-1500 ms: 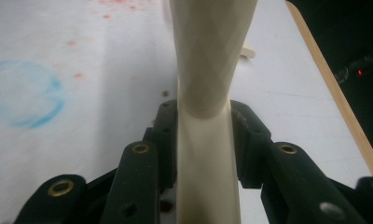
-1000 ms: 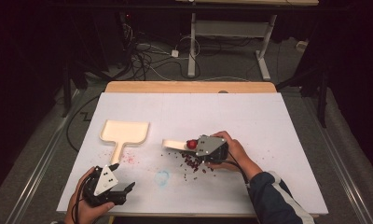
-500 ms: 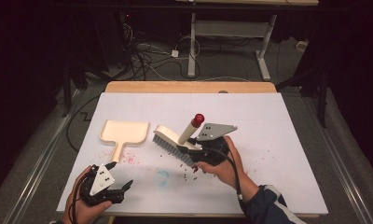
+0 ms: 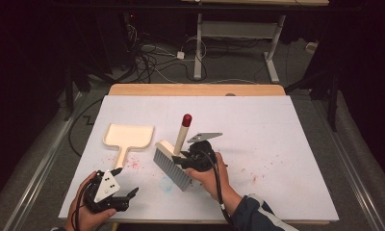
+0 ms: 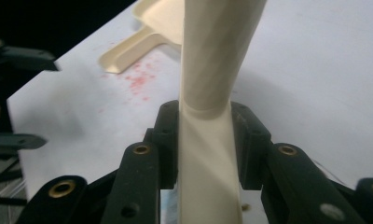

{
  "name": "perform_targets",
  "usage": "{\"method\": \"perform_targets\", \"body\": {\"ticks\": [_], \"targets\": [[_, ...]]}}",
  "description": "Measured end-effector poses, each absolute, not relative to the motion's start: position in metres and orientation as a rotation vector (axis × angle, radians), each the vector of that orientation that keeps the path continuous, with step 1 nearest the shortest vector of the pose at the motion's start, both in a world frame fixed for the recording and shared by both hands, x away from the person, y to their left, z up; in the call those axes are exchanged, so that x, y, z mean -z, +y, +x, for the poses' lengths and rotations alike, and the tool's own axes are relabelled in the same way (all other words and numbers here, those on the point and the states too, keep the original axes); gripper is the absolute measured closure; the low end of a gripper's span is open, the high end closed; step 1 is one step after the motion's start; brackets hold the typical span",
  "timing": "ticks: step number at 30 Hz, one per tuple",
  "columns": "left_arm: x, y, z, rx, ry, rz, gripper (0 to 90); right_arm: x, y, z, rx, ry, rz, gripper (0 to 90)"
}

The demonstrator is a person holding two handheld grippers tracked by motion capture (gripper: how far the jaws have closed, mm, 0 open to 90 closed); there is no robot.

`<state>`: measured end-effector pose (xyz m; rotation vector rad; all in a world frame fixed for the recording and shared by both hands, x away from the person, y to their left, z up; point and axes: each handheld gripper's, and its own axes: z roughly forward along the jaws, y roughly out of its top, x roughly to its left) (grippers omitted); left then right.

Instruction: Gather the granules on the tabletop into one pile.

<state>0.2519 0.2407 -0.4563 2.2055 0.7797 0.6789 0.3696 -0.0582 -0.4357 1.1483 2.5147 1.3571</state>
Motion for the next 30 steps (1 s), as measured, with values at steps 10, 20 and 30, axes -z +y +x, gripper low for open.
{"method": "perform_targets", "body": {"ticks": [10,20,30], "targets": [[0.457,0.236,0.251,-0.671,0.764,2.228,18.8,0.434,-0.097,0.371,-1.325,2.459,1.245,67.6],[0.457,0.235,0.251,-0.651,0.763,2.236,18.7,0.407,-0.112,0.361,-1.384,2.415,1.173,68.0],[0.457,0.234,0.251,-0.652,0.761,2.235,18.7,0.379,-0.126,0.338,-1.410,2.615,0.770,68.0]]}}
